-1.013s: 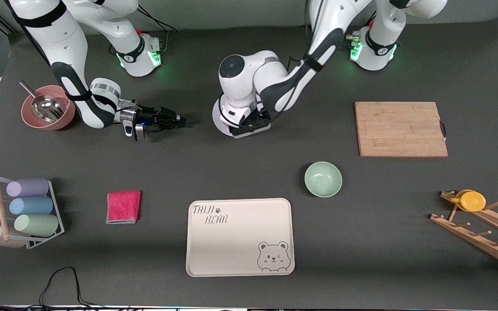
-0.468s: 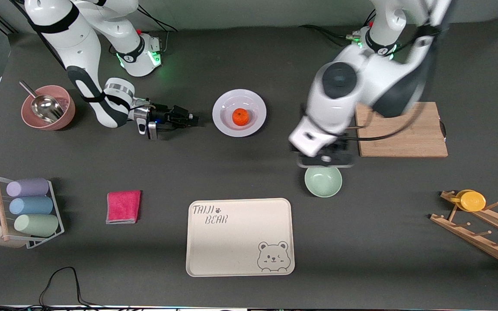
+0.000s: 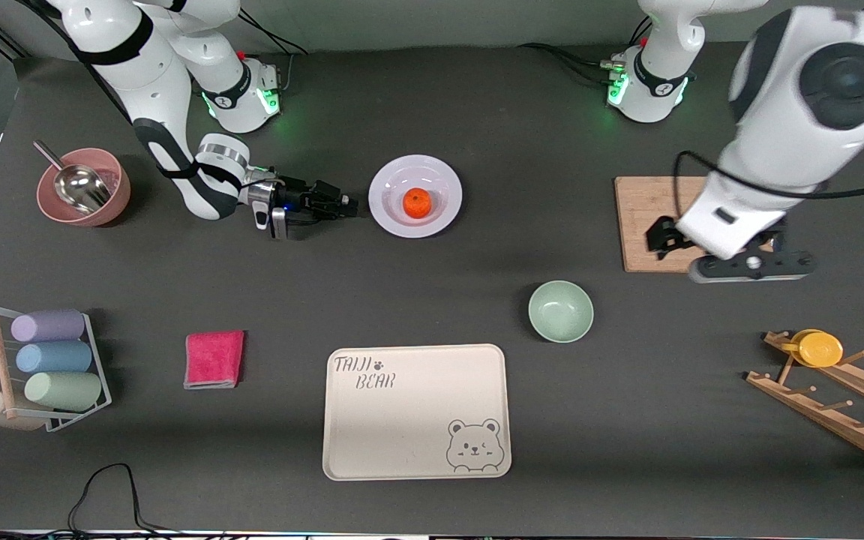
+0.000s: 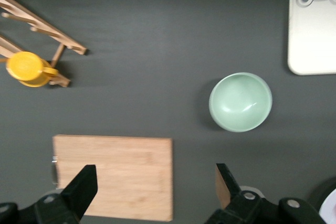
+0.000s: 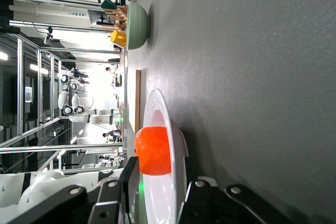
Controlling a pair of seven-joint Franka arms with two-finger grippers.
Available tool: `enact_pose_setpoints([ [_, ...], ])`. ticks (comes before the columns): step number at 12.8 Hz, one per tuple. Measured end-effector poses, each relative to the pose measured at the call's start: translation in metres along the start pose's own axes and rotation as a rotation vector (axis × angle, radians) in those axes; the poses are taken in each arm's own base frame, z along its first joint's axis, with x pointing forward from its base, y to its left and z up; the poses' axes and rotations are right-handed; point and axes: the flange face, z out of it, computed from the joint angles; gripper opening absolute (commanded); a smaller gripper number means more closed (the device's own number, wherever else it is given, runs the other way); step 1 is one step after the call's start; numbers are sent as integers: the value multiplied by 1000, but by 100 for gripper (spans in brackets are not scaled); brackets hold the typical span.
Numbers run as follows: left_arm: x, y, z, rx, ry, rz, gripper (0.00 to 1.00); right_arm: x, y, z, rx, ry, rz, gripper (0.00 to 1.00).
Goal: Place orange and plate with both arms
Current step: 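Withdraw the left gripper to its side while the right gripper grips the plate rim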
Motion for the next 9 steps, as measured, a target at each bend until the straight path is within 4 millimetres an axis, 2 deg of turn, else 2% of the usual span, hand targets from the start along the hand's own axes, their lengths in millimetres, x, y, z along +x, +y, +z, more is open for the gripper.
enact_pose_setpoints([
  [2,-2,-57,-11,-6,-4,18,100,-4,1,6,-3,0,-14,41],
  [4,-3,-96,-14,-11,-9,16,100,-7,2,11,-4,5,-22,41],
  [6,-4,-108,-16,-11,-4,12,100,-9,3,16,-6,18,-28,41],
  [9,-4,-113,-18,-42,4,-7,100,-15,-1,31,7,22,-22,41],
])
